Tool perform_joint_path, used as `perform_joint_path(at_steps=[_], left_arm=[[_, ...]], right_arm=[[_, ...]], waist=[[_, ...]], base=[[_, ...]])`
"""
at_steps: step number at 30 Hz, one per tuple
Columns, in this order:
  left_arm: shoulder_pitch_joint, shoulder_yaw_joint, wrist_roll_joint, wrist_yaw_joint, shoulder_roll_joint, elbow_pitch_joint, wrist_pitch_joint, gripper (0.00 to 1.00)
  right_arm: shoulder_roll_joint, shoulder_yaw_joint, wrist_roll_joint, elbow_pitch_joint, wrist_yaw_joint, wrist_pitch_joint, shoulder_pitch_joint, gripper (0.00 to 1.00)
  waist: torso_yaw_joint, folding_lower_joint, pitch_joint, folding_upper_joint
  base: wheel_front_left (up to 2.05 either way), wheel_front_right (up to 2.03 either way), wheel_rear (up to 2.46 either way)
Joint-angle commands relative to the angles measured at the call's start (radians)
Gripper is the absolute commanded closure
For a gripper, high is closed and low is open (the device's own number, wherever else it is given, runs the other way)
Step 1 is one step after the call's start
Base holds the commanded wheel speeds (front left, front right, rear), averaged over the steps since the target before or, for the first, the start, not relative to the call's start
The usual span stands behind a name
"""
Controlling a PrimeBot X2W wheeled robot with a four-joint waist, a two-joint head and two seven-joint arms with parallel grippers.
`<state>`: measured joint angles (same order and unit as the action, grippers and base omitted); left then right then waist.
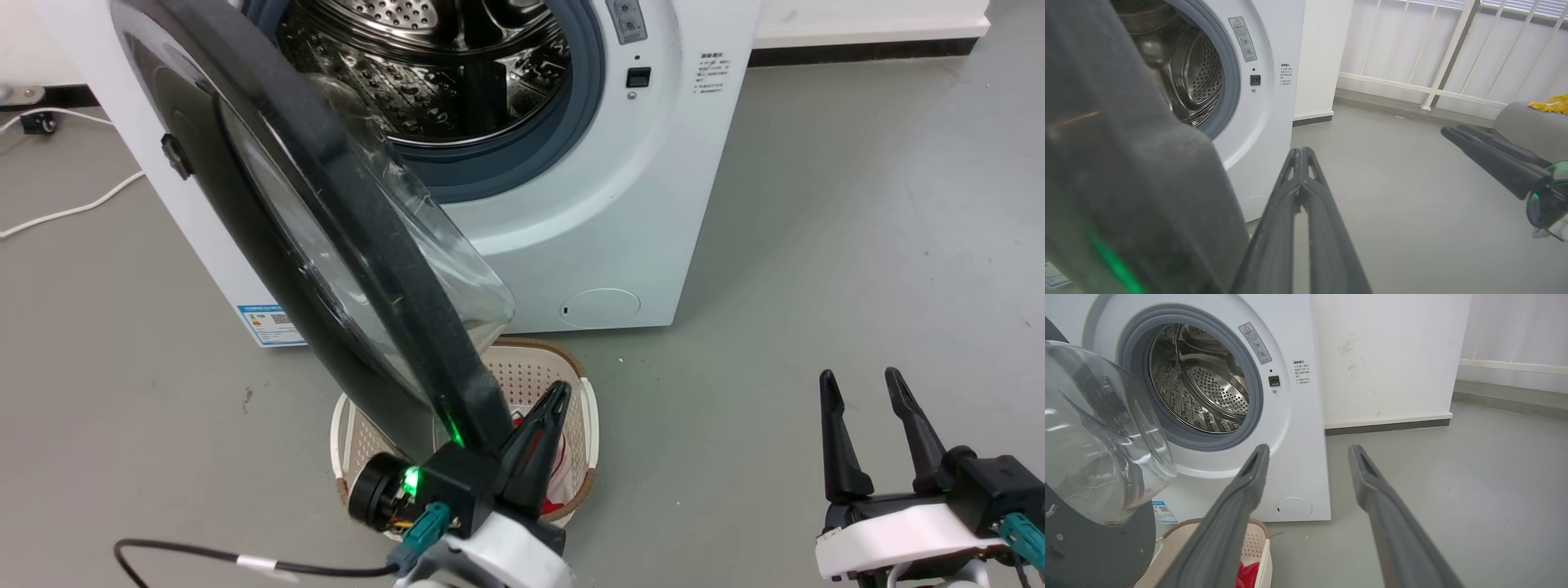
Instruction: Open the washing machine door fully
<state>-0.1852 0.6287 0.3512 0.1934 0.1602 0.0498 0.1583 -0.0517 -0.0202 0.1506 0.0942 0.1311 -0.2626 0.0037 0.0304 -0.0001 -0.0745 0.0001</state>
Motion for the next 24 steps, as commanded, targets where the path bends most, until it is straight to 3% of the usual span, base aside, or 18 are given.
perform_joint_path(at_steps=[1,11,24], left_arm=[[0.004,-0.079,-0.002,0.052,0.073,0.023,-0.012,1.00],[0.108,-0.063,-0.015,0.093,0.112,-0.138,-0.038,1.00],[0.154,-0.068,-0.013,0.129,0.121,-0.245,-0.030,1.00]], right_arm=[[0.003,0.001,0.009,0.000,-0.001,-0.003,0.008,0.00],[0.003,-0.001,-0.001,0.002,-0.001,-0.003,0.020,0.00],[0.003,-0.013,-0.021,-0.011,-0.001,0.016,0.019,0.00]], waist=[[-0.005,0.0001,0.002,-0.0001],[-0.058,0.0001,0.006,-0.0001],[-0.244,0.0001,-0.006,-0.0001]], base=[[0.00,0.00,0.00],[0.00,0.00,0.00],[0.00,0.00,0.00]])
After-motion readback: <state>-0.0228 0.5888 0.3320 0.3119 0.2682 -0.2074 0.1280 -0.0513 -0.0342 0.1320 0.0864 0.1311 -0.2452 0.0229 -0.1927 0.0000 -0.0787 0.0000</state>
